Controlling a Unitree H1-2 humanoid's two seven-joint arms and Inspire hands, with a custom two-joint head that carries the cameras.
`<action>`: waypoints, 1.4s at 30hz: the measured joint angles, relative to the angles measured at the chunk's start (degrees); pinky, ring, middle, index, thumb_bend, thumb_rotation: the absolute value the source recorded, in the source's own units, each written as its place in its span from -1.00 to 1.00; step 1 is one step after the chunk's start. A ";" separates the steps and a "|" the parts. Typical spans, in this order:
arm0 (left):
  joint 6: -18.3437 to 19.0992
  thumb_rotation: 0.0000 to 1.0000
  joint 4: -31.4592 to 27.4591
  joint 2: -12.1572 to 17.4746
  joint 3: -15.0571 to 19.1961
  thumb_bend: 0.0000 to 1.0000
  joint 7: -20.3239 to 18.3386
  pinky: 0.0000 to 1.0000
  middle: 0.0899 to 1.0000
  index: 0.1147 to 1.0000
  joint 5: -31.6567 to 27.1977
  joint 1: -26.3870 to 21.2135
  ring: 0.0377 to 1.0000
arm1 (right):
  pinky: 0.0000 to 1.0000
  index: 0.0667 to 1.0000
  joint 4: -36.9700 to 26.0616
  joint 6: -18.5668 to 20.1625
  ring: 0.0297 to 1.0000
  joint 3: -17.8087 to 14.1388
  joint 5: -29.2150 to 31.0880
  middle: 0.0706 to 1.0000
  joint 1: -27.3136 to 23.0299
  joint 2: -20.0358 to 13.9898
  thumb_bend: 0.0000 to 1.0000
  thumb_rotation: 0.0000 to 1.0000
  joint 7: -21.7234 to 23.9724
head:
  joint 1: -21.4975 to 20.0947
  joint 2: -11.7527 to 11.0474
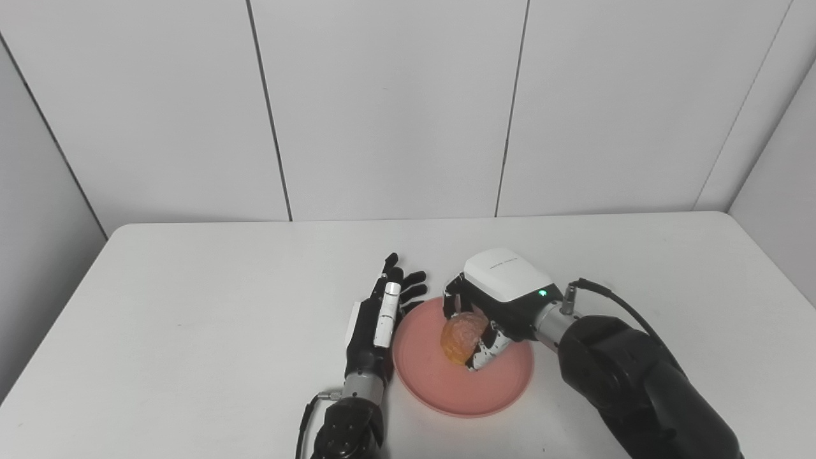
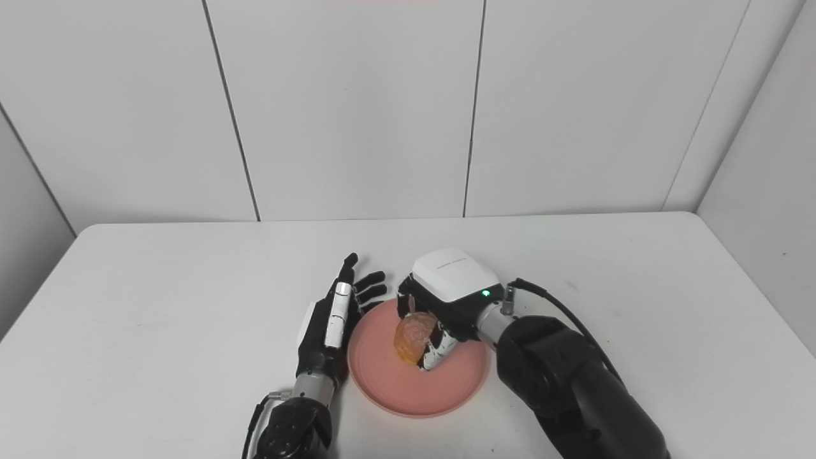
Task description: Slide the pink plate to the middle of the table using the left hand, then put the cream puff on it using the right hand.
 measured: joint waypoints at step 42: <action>0.17 0.86 -0.16 0.26 0.14 0.53 -1.18 0.49 0.50 0.87 -0.15 0.30 0.53 | 0.65 0.53 0.32 -2.08 0.77 -0.31 -3.04 0.70 2.20 0.52 1.00 -0.19 -0.39 | -0.62 0.70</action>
